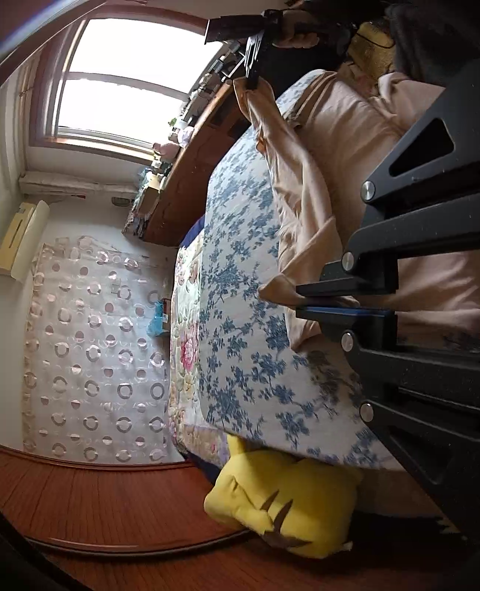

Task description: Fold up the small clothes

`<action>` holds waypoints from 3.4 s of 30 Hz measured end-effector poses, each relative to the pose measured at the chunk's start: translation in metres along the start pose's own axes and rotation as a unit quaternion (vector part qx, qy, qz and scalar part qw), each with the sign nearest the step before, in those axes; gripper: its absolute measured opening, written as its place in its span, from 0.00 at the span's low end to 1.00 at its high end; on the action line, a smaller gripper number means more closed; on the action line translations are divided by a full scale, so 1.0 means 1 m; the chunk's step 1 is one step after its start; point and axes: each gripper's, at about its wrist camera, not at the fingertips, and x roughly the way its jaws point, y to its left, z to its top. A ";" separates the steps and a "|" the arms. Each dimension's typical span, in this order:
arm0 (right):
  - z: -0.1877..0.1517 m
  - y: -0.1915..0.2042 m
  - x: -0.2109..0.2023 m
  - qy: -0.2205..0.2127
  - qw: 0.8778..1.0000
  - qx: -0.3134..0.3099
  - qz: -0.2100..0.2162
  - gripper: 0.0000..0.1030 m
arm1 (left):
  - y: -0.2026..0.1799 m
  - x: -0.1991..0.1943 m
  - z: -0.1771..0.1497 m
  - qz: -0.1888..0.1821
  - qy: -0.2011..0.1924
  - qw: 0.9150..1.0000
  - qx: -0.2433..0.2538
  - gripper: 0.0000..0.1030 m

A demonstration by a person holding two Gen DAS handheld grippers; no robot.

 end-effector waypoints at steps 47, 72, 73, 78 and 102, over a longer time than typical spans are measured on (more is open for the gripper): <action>0.036 -0.026 0.097 0.115 0.993 0.027 -0.027 0.48 | 0.043 0.126 -0.005 0.034 0.141 0.989 0.013 0.72; 0.031 -0.019 0.104 0.120 0.993 0.010 0.003 0.27 | 0.026 0.126 -0.004 -0.012 0.148 0.989 0.027 0.34; 0.031 -0.018 0.104 0.121 0.993 0.009 0.008 0.18 | 0.026 0.126 -0.004 -0.029 0.155 0.987 0.021 0.21; 0.031 -0.019 0.093 0.098 0.994 0.031 0.043 0.08 | 0.016 0.107 0.006 -0.070 0.142 0.987 0.018 0.06; 0.228 0.019 -0.239 -0.264 0.961 -0.085 -0.018 0.07 | -0.050 -0.186 0.248 -0.015 -0.252 0.960 0.122 0.05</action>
